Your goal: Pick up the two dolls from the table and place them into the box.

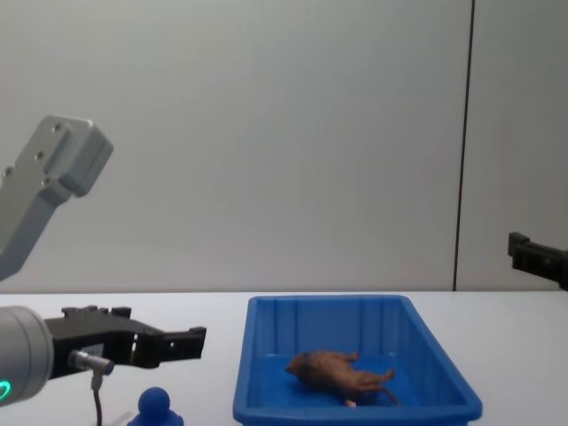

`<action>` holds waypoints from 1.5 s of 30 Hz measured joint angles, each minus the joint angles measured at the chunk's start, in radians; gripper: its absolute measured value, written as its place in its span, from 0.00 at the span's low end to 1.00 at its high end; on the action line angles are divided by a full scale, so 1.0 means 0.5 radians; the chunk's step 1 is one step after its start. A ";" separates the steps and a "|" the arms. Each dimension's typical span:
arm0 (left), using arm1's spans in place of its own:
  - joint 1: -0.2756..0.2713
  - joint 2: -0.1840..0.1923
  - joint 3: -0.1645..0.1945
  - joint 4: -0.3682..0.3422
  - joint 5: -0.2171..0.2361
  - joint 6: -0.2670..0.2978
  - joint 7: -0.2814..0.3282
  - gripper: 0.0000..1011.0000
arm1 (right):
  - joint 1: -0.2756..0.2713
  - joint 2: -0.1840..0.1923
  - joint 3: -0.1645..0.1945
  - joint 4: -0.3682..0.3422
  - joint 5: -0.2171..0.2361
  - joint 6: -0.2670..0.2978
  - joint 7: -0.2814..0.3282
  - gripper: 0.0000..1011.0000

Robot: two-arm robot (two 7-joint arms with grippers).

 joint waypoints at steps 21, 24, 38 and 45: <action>-0.077 -0.018 -0.019 0.148 0.013 0.176 -0.190 0.93 | 0.000 0.000 0.000 0.000 0.000 0.000 0.000 0.99; -0.090 -0.022 -0.019 0.172 0.015 0.201 -0.225 0.85 | 0.000 0.000 0.000 0.000 0.000 0.000 0.000 0.99; -0.113 -0.035 -0.019 0.238 0.017 0.292 -0.300 0.41 | 0.000 0.000 0.000 0.000 0.000 0.000 0.000 0.99; -0.112 -0.036 -0.021 0.233 0.018 0.294 -0.297 0.28 | 0.000 0.000 0.000 0.000 0.000 0.000 0.000 0.99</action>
